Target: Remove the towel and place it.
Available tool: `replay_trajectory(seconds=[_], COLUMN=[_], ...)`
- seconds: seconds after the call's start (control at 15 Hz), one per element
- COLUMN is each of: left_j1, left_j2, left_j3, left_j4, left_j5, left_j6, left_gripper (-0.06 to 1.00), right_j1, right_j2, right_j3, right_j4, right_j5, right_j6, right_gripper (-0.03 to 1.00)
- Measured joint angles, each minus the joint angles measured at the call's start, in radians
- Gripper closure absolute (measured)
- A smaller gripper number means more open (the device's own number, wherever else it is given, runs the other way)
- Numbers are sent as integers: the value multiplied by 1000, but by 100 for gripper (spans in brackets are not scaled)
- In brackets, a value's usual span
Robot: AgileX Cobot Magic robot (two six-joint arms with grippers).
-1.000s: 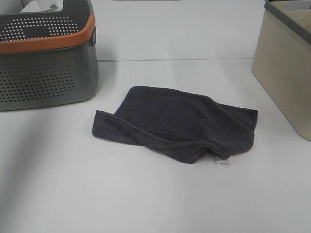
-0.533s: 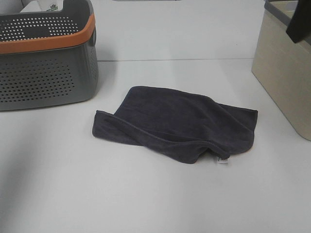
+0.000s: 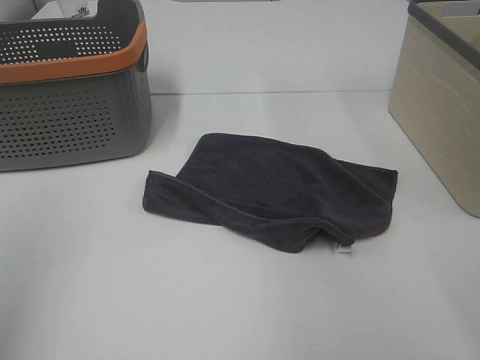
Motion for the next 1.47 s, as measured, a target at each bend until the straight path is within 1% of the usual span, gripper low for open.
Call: replay_trajectory(seconds=[0.13, 0.27, 0.53, 0.6, 0.8, 1.0, 1.07, 1.47], left_j1=[0, 0, 0, 0, 0, 0, 0, 0], left_j2=[-129, -218, -416, -452, -545, -552, -552, -552], left_j3=[65, 105, 200, 206, 218, 241, 241, 252], left_j4=[0, 0, 0, 0, 0, 0, 0, 9], left_j5=[-10, -11, -13, -20, -76, -115, -130, -140], left_j6=[0, 0, 0, 0, 4, 19, 20, 22], left_gripper=[16, 16, 16, 16, 17, 18, 19, 19], right_j1=[0, 0, 0, 0, 0, 0, 0, 0], right_j2=[-80, -140, -325, -365, -482, -565, -628, -848], right_j3=[100, 166, 338, 368, 390, 393, 393, 393], right_j4=[0, 0, 56, 57, 65, 67, 68, 70], right_j5=[-15, -15, -32, -32, -39, -41, -41, -41], right_j6=[0, 0, 0, 0, 0, 0, 0, 0], right_gripper=[12, 12, 12, 12, 12, 14, 14, 16])
